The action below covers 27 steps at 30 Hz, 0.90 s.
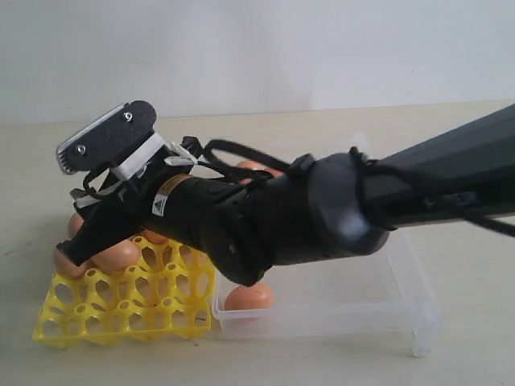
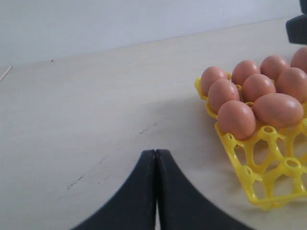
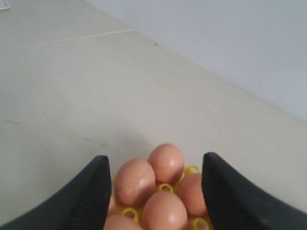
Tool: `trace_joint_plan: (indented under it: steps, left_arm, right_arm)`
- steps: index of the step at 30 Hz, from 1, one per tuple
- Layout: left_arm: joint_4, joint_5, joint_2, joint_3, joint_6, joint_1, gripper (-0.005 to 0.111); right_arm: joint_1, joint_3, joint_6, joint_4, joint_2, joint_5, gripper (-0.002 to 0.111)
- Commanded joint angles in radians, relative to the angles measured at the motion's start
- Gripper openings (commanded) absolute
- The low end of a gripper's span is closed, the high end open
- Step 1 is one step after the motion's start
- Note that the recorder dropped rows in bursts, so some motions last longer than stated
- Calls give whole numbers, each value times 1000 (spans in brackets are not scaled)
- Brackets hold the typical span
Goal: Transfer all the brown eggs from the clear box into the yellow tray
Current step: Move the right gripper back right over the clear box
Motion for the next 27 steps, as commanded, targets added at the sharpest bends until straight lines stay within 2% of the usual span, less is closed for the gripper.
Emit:
trace_joint_plan:
  steps: [1,7,11,22,27]
  left_arm:
    - [-3,-6,-6,-4,-6,-5,0]
    - [-3,-6,-6,-4,-6,-5,0]
    - [-3,-6,-6,-4,-6,-5,0]
    - [-3,-6,-6,-4,-6,-5,0]
    - [-3,-6,-6,-4,-6,-5,0]
  right_arm:
    - [-11,-2,-86,95,-112,277,43]
    - [-59,-2,-93,79,-234,609,0]
    - [-114,18,-76,24,-310,717,0]
    - [-252,194,29,-8,-481,731,0]
    - [-293,201,59,-12,-487,863,0]
